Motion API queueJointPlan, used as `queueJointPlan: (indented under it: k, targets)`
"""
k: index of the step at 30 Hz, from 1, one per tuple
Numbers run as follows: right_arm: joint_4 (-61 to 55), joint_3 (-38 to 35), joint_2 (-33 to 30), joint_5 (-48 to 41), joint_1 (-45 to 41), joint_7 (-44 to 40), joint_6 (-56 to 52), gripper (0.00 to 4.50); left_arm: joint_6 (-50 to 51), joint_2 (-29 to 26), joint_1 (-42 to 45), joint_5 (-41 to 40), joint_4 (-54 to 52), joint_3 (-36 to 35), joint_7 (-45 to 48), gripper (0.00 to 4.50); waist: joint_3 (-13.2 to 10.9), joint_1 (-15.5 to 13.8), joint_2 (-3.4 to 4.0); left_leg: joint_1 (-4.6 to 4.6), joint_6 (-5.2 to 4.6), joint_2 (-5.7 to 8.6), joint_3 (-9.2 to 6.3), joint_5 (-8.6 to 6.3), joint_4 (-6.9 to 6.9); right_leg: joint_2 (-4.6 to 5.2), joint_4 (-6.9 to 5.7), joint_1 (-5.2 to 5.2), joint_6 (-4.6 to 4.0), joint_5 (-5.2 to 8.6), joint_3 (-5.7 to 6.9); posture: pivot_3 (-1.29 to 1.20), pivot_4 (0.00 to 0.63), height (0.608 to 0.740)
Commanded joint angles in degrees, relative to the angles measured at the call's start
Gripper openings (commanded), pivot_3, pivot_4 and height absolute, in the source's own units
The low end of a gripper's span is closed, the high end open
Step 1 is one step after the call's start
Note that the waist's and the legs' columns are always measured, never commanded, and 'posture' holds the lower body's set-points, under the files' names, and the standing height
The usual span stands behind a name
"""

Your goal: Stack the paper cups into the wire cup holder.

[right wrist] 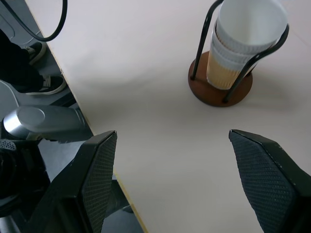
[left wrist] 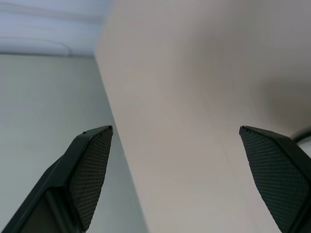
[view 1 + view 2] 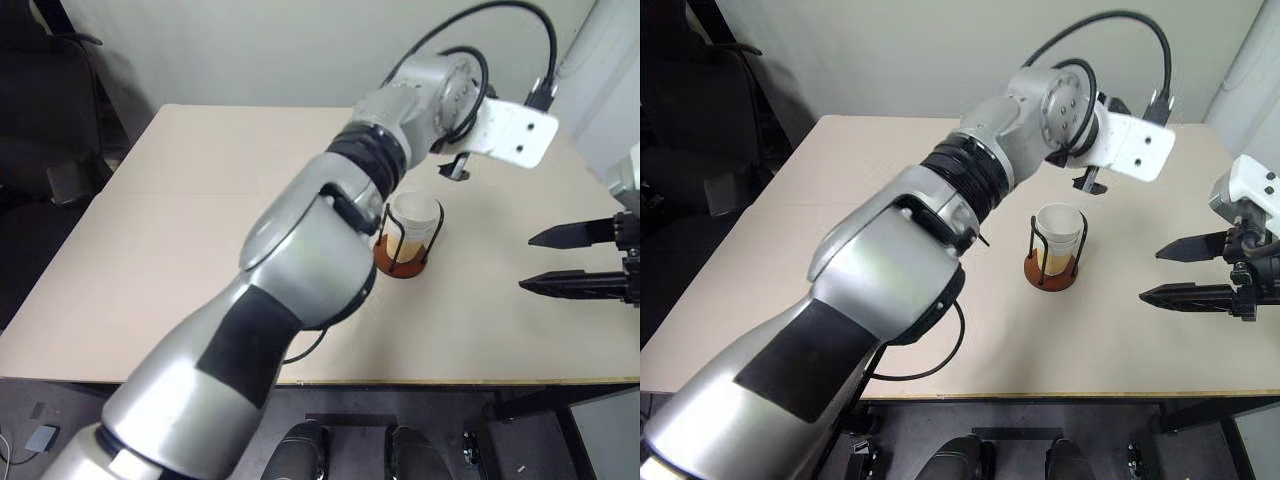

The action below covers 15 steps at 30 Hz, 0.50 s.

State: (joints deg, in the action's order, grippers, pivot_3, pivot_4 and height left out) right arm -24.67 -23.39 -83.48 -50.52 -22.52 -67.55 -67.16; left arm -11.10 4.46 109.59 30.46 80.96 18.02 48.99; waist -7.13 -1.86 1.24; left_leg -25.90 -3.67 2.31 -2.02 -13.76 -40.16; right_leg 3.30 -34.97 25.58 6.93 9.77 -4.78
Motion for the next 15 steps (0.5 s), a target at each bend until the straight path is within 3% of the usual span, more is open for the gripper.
queueJointPlan:
  k: [1,6,10,15]
  targets:
    - [1.3,1.2,0.3,-0.3,-2.7,1.1,2.3,3.76,1.6,-3.6,0.8,-8.7,-1.9,-8.6,6.7,4.45,0.0,0.1,0.04,0.02,0.00,0.00,0.00,0.00,0.00,0.00,0.00,0.00,0.00,0.00,-0.01,0.00,0.150,0.740]
    - [4.3,5.4,1.3,2.7,-4.5,1.6,6.5,3.76,5.5,-11.2,-3.5,-16.7,-2.6,-16.1,20.1,4.45,0.1,0.3,0.16,0.11,-0.03,-0.03,0.02,-0.01,-0.02,-0.05,-0.08,0.00,-0.11,-0.11,-0.02,0.00,0.150,0.740]
    - [10.4,12.3,4.0,8.8,-8.5,0.8,14.5,3.76,10.1,-20.6,-9.0,-21.8,-3.5,-19.5,37.4,4.45,0.1,0.5,0.21,0.21,-0.11,-0.07,-0.01,0.02,-0.04,-0.10,-0.13,0.01,-0.46,-0.42,-0.03,0.00,0.150,0.740]
    - [17.9,18.1,8.9,14.3,-15.1,-0.4,20.4,3.76,13.2,-26.4,-13.7,-26.0,-4.7,-20.5,43.5,4.45,0.1,0.4,0.30,-0.08,-0.53,0.00,-0.13,0.30,-0.12,-0.17,-0.09,0.17,-0.57,-0.67,0.22,0.00,0.150,0.740]
